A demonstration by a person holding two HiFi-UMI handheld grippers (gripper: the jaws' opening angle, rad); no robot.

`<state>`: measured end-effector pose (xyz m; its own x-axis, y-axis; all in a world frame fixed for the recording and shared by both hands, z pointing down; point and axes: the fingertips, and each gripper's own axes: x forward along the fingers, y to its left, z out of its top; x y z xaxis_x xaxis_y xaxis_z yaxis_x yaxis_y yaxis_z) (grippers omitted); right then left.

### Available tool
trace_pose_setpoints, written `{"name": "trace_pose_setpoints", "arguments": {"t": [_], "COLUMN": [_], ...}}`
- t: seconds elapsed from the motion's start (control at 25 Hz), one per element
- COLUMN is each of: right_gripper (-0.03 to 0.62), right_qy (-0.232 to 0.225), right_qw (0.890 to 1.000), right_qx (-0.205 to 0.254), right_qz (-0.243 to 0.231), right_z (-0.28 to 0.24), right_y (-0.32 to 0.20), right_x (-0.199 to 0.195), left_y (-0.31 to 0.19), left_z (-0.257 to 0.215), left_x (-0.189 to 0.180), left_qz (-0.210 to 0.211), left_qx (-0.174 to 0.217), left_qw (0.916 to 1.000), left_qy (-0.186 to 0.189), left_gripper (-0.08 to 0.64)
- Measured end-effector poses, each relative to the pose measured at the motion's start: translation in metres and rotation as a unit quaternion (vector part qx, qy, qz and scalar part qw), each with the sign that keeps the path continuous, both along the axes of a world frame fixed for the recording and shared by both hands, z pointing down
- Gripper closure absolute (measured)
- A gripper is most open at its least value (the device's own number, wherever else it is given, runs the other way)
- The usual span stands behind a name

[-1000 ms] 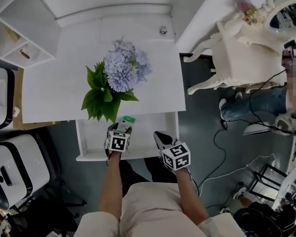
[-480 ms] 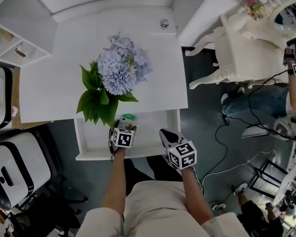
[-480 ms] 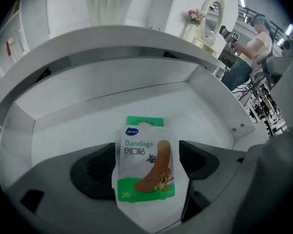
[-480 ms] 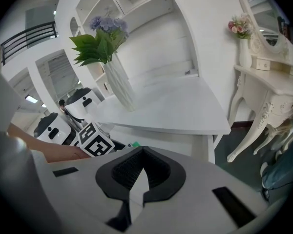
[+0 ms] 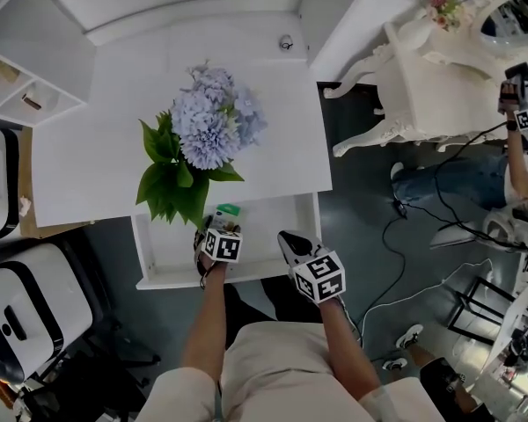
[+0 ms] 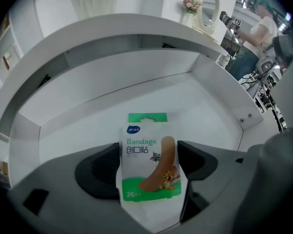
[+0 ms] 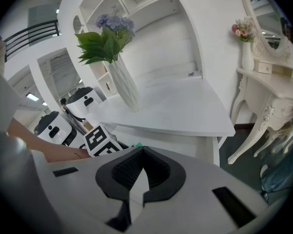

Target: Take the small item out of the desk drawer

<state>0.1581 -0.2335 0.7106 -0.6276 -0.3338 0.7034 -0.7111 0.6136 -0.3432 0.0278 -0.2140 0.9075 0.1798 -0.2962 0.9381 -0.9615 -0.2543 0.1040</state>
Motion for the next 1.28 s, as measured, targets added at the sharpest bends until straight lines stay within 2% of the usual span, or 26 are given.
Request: {"name": "trace_pose_setpoints", "arguments": {"t": [0.32,0.56,0.76,1.04,1.28], "right_gripper": [0.568,0.568,0.568,0.568,0.568], "right_qy": [0.002,0.000,-0.005,-0.021,-0.029], "right_qw": [1.000,0.999,0.998,0.998,0.997], "right_qx": [0.008,0.016,0.023,0.038,0.050], "right_qz": [0.016,0.035,0.051,0.051,0.052], "right_z": [-0.008,-0.016,-0.025,-0.042,-0.054], "right_y": [0.004,0.007,0.011,0.022,0.035], "right_x": [0.003,0.005,-0.001,-0.032,-0.058], "left_y": [0.000,0.006,0.005,0.013,0.026], "left_z": [-0.002,-0.003,-0.032,-0.069,-0.097], "left_x": [-0.003,-0.002,-0.002,-0.017,-0.036], "left_qz": [0.013,0.038,0.061,0.086,0.089], "left_qx": [0.000,-0.009,0.012,0.047,0.075], "left_qw": [0.9999,0.9989,0.9975,0.9946,0.9927], "left_qy": [0.003,0.026,0.034,0.034,0.032], "left_gripper": [0.202,0.202,0.202,0.202,0.202]}}
